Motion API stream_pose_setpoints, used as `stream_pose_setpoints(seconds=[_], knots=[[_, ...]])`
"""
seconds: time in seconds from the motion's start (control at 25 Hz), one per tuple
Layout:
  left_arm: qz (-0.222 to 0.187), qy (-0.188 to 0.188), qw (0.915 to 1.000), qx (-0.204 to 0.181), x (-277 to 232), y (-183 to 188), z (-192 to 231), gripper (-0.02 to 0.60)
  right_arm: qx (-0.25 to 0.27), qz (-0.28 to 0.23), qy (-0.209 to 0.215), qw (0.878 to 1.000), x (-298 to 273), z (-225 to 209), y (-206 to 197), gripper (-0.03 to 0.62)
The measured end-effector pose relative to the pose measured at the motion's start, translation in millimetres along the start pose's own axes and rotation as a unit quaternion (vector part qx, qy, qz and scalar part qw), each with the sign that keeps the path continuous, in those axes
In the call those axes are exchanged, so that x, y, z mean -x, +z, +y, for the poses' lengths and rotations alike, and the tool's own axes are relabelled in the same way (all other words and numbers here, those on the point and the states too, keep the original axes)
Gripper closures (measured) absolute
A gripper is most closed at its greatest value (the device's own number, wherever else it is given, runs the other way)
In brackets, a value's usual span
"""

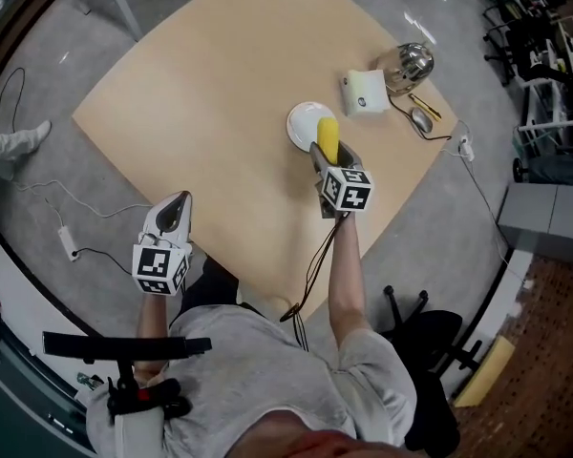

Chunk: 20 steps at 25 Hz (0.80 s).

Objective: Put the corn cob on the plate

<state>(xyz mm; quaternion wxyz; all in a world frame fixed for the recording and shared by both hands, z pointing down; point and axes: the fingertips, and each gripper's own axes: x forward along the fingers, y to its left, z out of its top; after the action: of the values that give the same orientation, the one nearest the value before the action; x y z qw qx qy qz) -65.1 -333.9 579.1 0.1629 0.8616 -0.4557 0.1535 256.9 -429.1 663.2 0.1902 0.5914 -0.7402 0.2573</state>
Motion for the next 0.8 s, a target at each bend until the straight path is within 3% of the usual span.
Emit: stream_pose_setpoints(seconds=[0.8], knots=[[0.024, 0.046, 0.9983, 0.027, 1.3, -16.0, 39.3, 0.561, -0.001, 0.125, 0.013, 0.992, -87.5, -0.6, -18.1, 0.341]])
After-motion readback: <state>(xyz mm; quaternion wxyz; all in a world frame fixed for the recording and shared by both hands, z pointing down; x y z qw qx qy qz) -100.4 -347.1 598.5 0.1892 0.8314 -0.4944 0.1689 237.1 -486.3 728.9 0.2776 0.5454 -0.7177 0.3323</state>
